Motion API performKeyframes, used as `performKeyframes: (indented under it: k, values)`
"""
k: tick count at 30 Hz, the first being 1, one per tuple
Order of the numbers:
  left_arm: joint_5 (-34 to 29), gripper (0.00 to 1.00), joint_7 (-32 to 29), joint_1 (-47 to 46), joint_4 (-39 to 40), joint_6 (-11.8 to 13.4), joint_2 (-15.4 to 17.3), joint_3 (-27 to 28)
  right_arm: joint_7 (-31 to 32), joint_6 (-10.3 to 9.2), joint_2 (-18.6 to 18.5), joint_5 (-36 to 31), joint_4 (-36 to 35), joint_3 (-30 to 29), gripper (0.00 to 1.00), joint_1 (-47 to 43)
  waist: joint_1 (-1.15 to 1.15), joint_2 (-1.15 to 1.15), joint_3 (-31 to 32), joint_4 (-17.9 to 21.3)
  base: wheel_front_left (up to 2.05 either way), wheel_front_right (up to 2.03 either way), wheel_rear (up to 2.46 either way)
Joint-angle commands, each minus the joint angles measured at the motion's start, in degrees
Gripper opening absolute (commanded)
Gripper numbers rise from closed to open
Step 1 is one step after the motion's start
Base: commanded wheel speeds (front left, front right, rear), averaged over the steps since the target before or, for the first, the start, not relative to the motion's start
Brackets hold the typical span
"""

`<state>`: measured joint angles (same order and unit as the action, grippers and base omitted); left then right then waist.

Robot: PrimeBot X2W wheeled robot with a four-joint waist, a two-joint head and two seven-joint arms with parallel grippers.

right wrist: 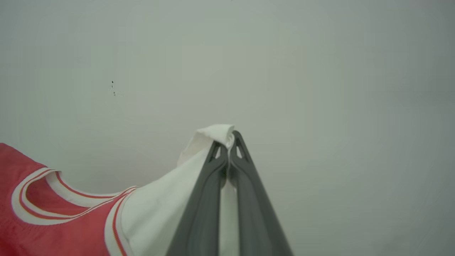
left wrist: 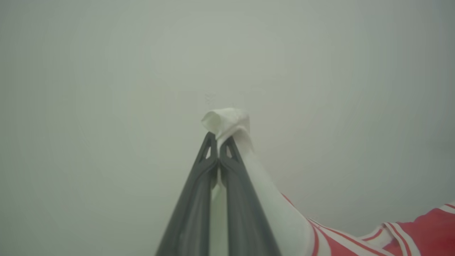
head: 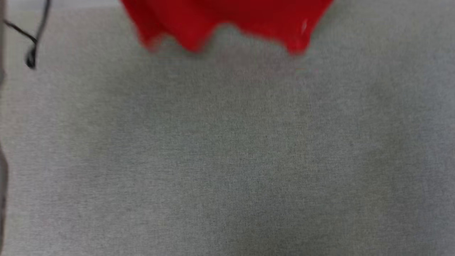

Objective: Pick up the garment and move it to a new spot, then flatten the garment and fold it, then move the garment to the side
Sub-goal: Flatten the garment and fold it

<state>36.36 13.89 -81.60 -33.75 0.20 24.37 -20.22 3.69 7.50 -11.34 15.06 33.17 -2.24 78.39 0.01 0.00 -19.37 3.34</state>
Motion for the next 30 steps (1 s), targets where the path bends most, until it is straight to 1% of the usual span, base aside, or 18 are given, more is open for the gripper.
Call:
performKeyframes:
  k: [1,3,4,6,9,15,20,24,30]
  values:
    - [-0.7,0.00,0.5,-3.8,-1.1,-0.6,0.2,0.5,-1.5,-0.02,0.4,-0.5,1.1,0.2,0.00,4.2,-0.01,0.00,-4.5,1.2,0.00,0.00,0.00]
    - [-0.8,0.00,0.9,-6.9,-2.5,-1.2,-0.2,1.3,-3.3,-0.02,0.3,-0.9,2.1,0.5,0.00,7.4,-0.01,0.00,-6.0,1.1,0.00,0.00,0.00]
    - [-0.8,0.00,0.9,-6.9,-2.5,-1.2,-0.2,1.3,-3.3,-0.02,0.3,-0.9,2.1,0.5,0.00,7.4,-0.01,0.00,-6.0,1.1,0.00,0.00,0.00]
    - [-0.7,0.00,1.0,-9.1,-3.7,-1.7,-0.6,2.0,-4.4,-0.02,0.1,-1.3,3.6,1.4,0.00,10.2,-0.01,0.00,-7.0,1.1,0.00,0.00,0.00]
    - [-1.3,0.00,1.2,-12.9,-4.6,-2.2,-0.5,2.6,-5.2,-0.02,0.5,-1.2,5.5,2.5,0.00,14.4,-0.01,0.00,-9.9,1.4,0.00,0.00,0.00]
    - [-1.5,0.00,1.3,-13.9,-7.7,-3.2,-1.5,3.4,-7.3,-0.03,1.7,0.0,11.0,4.8,0.00,18.9,-0.01,0.00,-15.3,1.4,0.00,0.00,0.00]
    - [-1.8,0.00,1.3,-12.2,-10.2,-4.3,-2.7,4.2,-8.9,-0.02,2.4,1.6,16.5,7.6,0.00,20.2,-0.01,0.00,-18.2,1.0,0.00,0.00,0.00]
    - [-1.9,0.00,1.3,-10.1,-13.5,-5.3,-3.6,4.3,-9.3,-0.02,3.1,2.9,21.6,9.1,0.00,20.1,-0.01,0.00,-19.1,0.8,0.00,0.00,0.00]
    - [-0.9,0.00,1.3,-3.9,-18.1,-6.5,-5.6,5.3,-8.1,-0.03,4.3,5.5,28.3,12.2,0.00,14.9,-0.01,0.00,-16.6,0.2,0.00,0.00,0.00]
